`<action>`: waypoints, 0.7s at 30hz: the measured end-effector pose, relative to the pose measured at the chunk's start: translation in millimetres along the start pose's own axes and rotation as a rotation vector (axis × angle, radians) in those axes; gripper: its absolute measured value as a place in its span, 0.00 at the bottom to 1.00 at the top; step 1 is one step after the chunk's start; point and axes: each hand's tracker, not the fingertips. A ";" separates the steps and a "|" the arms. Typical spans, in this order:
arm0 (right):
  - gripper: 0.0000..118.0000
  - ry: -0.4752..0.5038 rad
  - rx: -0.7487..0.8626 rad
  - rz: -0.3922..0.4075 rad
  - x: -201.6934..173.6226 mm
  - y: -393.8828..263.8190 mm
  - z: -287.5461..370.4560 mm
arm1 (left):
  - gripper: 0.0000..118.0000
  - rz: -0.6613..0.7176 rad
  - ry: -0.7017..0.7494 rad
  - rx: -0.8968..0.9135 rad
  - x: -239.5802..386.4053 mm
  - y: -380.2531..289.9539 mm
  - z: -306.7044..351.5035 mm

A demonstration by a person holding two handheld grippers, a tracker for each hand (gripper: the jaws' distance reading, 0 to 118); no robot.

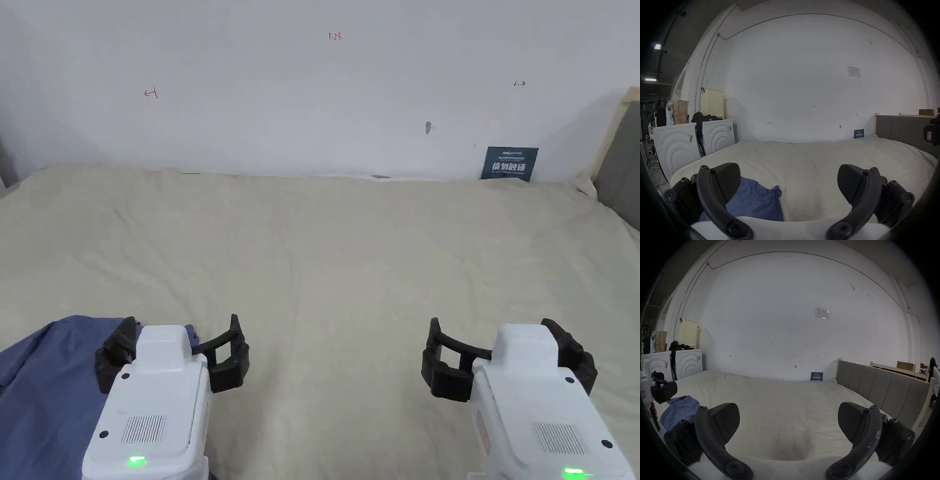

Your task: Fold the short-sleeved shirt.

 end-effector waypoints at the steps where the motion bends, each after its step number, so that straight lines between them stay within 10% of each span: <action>1: 1.00 0.001 0.001 0.000 -0.1 0.1 0.1 | 1.00 0.000 -0.001 -0.001 -0.2 0.0 0.0; 21: 1.00 0.019 -0.002 -0.005 -1.7 2.0 0.6 | 1.00 -0.004 -0.011 -0.004 -0.4 1.1 1.2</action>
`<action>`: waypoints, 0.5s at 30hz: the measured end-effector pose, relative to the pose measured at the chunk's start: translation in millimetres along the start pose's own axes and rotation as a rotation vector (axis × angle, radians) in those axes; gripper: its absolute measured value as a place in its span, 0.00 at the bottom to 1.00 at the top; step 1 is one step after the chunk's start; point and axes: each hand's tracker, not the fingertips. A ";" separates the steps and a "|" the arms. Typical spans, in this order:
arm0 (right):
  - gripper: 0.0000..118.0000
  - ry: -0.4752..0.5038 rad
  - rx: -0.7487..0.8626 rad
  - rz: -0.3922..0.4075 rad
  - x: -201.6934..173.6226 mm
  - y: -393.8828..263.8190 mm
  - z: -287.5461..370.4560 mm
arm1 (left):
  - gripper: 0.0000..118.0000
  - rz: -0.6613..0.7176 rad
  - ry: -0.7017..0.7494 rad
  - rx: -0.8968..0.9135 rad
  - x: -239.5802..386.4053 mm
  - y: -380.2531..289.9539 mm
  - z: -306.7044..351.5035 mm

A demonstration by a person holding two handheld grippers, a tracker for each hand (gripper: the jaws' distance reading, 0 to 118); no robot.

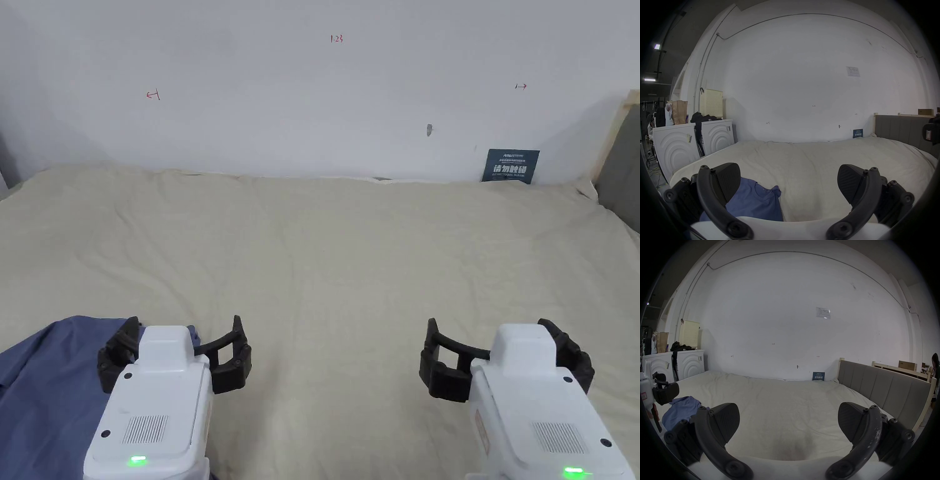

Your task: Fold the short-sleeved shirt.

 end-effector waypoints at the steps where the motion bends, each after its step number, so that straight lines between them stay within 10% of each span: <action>1: 1.00 0.001 -0.001 -0.001 0.1 0.0 -0.1 | 1.00 0.000 -0.001 0.000 -0.1 0.0 0.0; 7: 0.93 0.005 -0.006 -0.004 -0.1 0.8 0.3 | 0.90 0.008 -0.014 -0.003 0.5 -0.2 -0.2; 10: 0.53 0.002 -0.013 0.013 -1.5 1.7 0.7 | 0.63 0.028 -0.019 -0.009 0.9 0.3 -0.2; 12: 0.07 -0.008 -0.015 0.036 -3.0 1.8 0.1 | 0.12 0.050 -0.031 -0.015 0.6 2.2 0.2; 15: 0.01 0.010 -0.023 0.031 -2.8 2.6 -0.4 | 0.00 0.065 -0.058 -0.032 -3.0 2.0 -2.7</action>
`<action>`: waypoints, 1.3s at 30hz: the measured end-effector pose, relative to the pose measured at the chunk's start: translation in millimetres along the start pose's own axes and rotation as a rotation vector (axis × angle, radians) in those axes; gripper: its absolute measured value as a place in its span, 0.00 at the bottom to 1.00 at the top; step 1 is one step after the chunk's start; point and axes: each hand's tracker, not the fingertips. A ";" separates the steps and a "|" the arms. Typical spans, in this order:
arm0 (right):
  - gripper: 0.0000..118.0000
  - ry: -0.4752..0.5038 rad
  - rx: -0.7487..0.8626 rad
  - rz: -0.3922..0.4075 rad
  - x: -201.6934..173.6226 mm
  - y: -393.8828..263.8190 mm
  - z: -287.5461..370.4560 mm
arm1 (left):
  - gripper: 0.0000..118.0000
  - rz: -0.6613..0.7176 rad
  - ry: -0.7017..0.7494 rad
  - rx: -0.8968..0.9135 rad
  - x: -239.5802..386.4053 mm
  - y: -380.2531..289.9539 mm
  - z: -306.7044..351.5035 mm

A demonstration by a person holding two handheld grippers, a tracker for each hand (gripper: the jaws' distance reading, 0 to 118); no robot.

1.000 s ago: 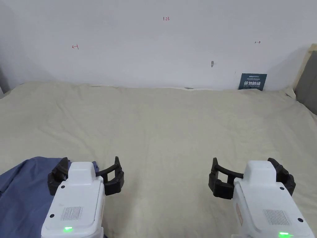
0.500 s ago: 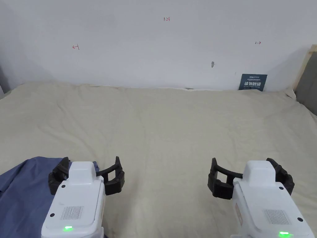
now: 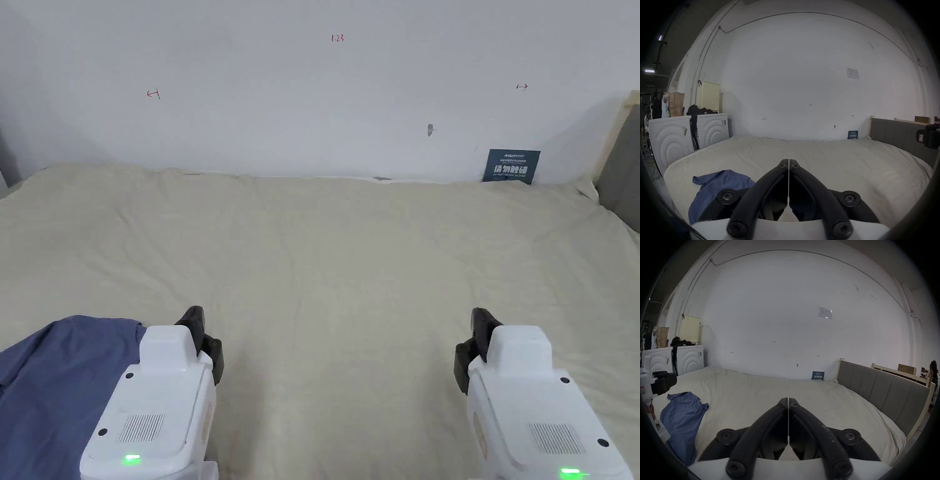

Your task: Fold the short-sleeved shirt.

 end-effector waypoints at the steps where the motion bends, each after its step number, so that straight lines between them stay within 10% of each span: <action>1: 0.01 -0.001 -0.002 -0.002 0.0 -0.1 -0.4 | 0.00 0.005 -0.008 -0.005 -1.2 -0.2 -0.8; 11: 0.01 0.099 0.003 -0.001 -36.7 6.2 -18.4 | 0.00 0.008 0.113 -0.012 -47.0 -3.7 8.0; 30: 0.01 0.539 0.042 0.001 -221.6 18.4 -23.8 | 0.00 -0.017 0.543 -0.043 -222.9 0.5 105.1; 39: 0.01 0.571 0.033 0.021 -235.0 16.1 -19.0 | 0.01 0.051 0.503 -0.152 -243.4 -4.3 96.9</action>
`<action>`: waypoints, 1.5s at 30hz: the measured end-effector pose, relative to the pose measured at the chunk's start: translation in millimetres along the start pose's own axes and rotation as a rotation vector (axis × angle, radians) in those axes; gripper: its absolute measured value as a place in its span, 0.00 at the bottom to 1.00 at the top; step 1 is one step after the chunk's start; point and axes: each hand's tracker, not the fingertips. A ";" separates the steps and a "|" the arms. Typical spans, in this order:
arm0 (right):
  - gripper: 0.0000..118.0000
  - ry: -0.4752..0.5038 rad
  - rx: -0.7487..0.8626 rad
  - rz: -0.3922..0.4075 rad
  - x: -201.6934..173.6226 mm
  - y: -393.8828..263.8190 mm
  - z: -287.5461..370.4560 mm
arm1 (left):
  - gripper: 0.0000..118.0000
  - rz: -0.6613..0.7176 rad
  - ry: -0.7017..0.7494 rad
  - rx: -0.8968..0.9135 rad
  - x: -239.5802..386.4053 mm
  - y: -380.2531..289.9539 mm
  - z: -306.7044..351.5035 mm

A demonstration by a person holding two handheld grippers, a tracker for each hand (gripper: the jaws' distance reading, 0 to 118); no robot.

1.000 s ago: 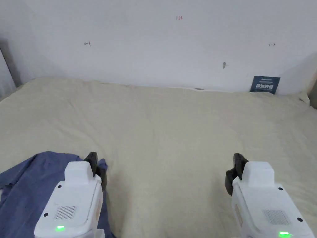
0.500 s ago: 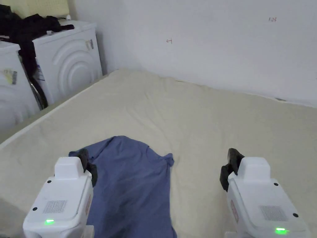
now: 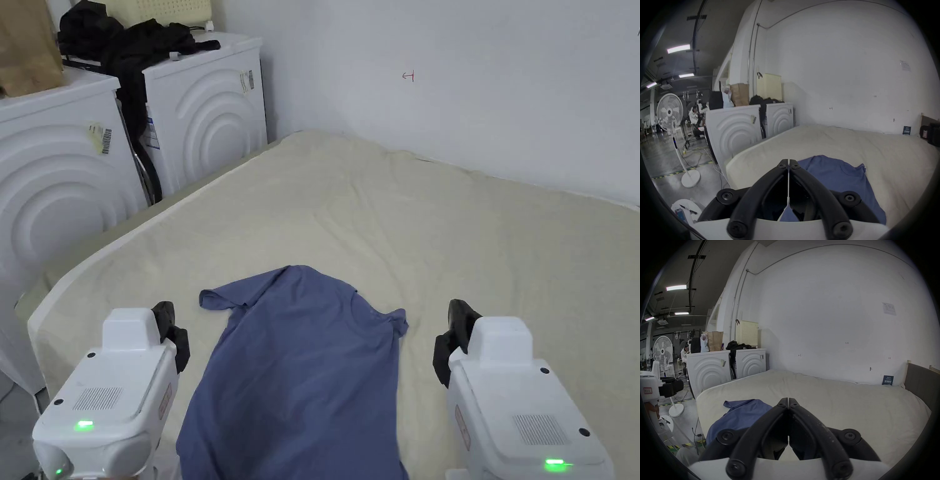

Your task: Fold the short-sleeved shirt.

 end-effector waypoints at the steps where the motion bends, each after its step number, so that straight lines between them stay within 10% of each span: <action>1: 0.01 -0.005 -0.003 0.003 1.6 -0.4 0.0 | 0.02 0.007 -0.012 -0.018 2.7 1.0 -4.3; 4: 0.01 -0.027 -0.008 0.008 9.7 -0.1 2.0 | 0.15 0.030 -0.061 -0.092 12.3 0.2 -21.2; 7: 0.01 -0.056 -0.013 0.009 18.0 3.0 5.3 | 0.54 0.037 -0.102 -0.195 26.9 -2.9 -45.0; 9: 0.01 -0.076 -0.017 0.007 24.2 3.0 6.5 | 0.59 0.039 -0.145 -0.261 36.4 -7.5 -61.4; 11: 0.01 -0.094 -0.022 0.007 34.3 1.3 4.9 | 0.91 0.027 -0.168 -0.342 50.6 -12.4 -76.6; 13: 0.01 -0.114 -0.027 0.007 40.6 -0.1 6.3 | 1.00 0.014 -0.191 -0.374 65.4 -18.2 -86.3; 26: 0.01 -0.235 -0.093 0.005 87.8 -13.6 15.4 | 0.88 -0.070 -0.263 -0.715 159.5 -98.7 -162.5; 30: 0.01 -0.263 -0.112 0.000 97.9 -16.9 18.9 | 0.67 -0.074 -0.246 -0.775 168.1 -114.9 -164.5; 34: 0.01 -0.283 -0.123 -0.009 103.7 -17.7 20.9 | 0.05 -0.118 -0.281 -0.710 169.6 -105.6 -154.2; 45: 0.01 -0.292 -0.085 -0.027 117.9 -7.5 37.6 | 0.03 0.024 -0.370 -0.558 146.5 -47.4 -115.1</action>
